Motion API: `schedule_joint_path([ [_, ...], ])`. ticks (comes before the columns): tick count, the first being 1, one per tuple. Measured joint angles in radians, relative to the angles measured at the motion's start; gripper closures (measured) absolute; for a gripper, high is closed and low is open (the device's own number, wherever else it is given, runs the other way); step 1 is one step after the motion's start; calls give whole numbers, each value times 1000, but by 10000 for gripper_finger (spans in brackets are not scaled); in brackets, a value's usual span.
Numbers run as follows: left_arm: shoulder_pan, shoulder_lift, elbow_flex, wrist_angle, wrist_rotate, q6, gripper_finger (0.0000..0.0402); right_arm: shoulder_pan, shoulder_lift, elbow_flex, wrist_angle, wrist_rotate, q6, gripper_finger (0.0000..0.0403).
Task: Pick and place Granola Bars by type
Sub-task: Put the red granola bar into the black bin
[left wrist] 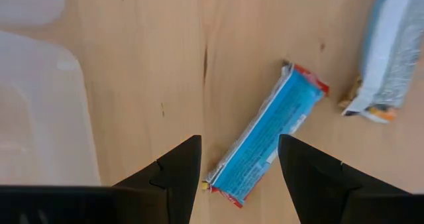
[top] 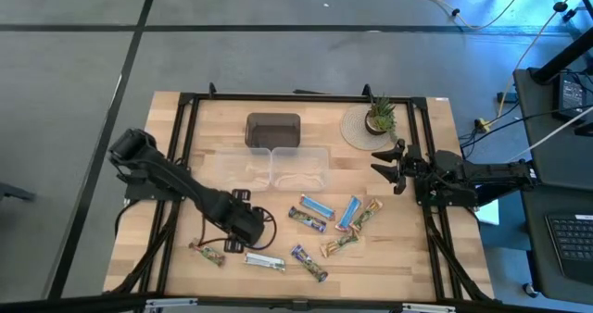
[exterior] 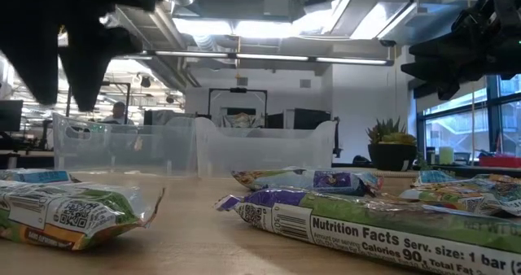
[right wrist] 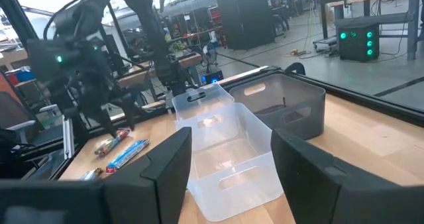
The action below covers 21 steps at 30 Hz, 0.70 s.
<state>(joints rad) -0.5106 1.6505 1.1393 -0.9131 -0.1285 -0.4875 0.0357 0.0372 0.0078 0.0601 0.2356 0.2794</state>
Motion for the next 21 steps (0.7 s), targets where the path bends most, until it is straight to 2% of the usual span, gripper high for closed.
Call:
schedule_joint_path([
  [10,1,99,0,4,9,2,208,0,0,0,0,0,3,192],
  [21,1,96,0,36,16,2,206,0,0,0,-1,0,1,192],
])
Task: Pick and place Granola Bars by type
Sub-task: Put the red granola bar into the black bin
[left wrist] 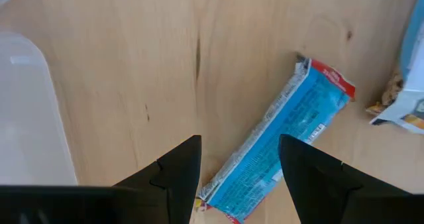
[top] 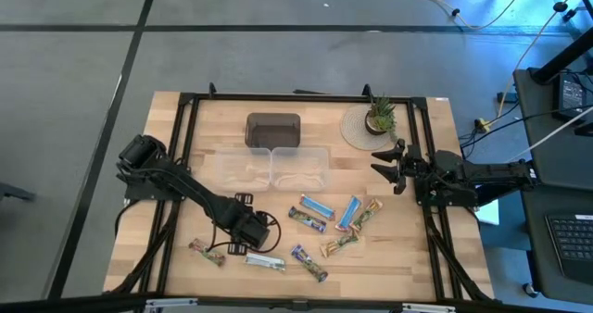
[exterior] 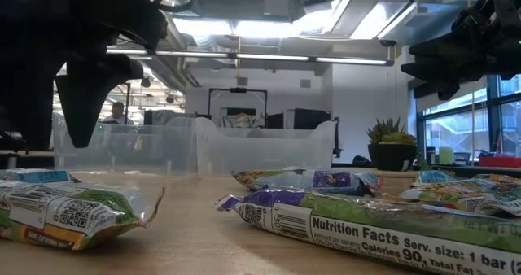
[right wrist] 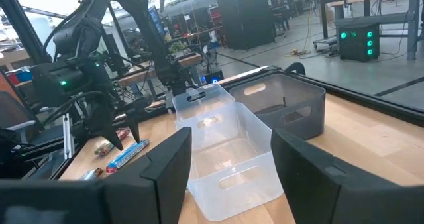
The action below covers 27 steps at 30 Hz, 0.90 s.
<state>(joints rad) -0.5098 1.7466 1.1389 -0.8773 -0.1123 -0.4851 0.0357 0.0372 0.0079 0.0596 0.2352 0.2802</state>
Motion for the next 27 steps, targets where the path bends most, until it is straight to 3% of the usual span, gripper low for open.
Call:
schedule_joint_path([
  [13,-1,0,0,59,12,40,129,0,0,0,0,0,0,192],
  [27,-39,0,-27,58,71,-10,123,0,0,0,0,0,0,192],
])
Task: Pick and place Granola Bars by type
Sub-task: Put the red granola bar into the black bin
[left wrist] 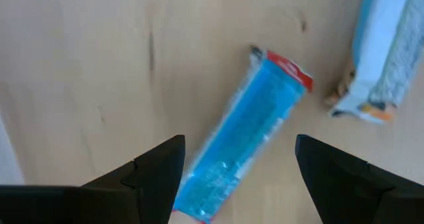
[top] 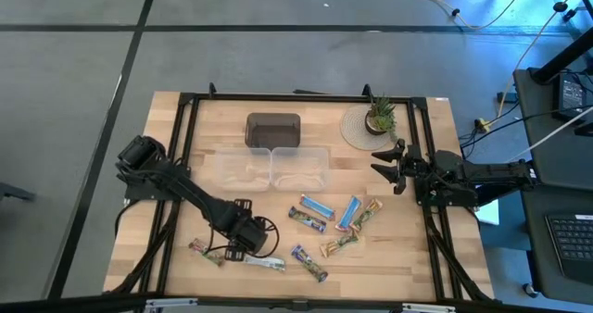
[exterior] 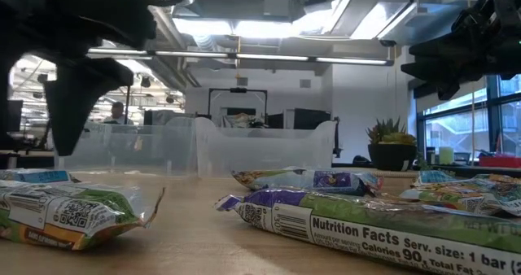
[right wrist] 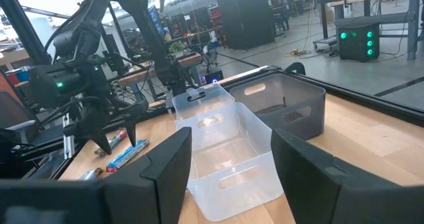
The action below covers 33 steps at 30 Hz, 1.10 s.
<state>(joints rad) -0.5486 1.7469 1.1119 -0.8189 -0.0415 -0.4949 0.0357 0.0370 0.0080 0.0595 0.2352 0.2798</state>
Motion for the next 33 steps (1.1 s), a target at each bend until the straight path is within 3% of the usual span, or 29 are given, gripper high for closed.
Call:
schedule_joint_path([
  [6,-39,28,-2,8,-16,99,123,0,0,0,0,0,0,192],
  [17,-43,111,2,6,17,20,131,0,0,0,0,0,3,192],
  [33,-45,110,0,14,42,-23,268,0,0,0,0,0,0,192],
])
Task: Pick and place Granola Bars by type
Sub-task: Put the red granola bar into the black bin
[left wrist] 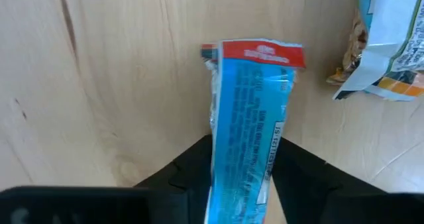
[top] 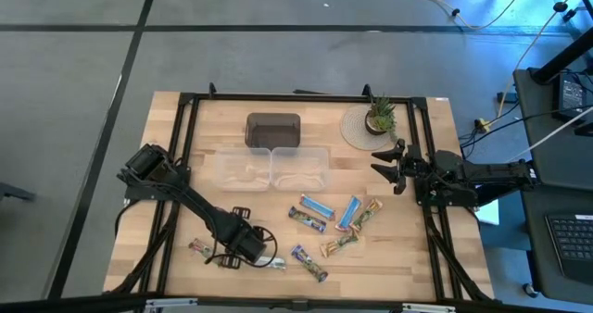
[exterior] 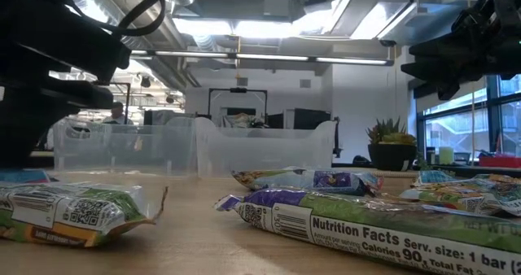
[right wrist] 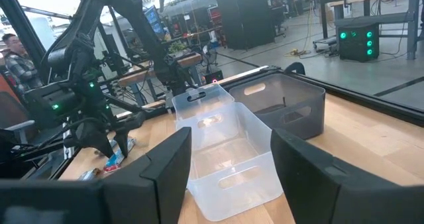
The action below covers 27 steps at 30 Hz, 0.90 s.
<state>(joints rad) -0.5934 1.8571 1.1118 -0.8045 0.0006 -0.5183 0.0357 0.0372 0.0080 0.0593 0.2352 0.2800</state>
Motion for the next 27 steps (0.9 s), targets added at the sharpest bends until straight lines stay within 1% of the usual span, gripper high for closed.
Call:
schedule_joint_path([
  [4,0,-14,-3,3,-3,-34,283,0,0,0,0,0,-1,192],
  [9,2,-43,-7,-4,-17,-76,290,0,0,0,0,0,-4,192],
  [14,6,-98,-6,-4,-10,-128,291,0,0,0,0,0,-29,192],
  [18,22,-170,-5,-6,-23,-165,291,0,0,0,0,0,-28,192],
  [22,54,-265,-5,-11,-71,-178,291,0,0,0,0,0,-28,192],
  [27,123,-391,-3,-12,-205,-178,291,0,0,0,0,0,-22,192],
])
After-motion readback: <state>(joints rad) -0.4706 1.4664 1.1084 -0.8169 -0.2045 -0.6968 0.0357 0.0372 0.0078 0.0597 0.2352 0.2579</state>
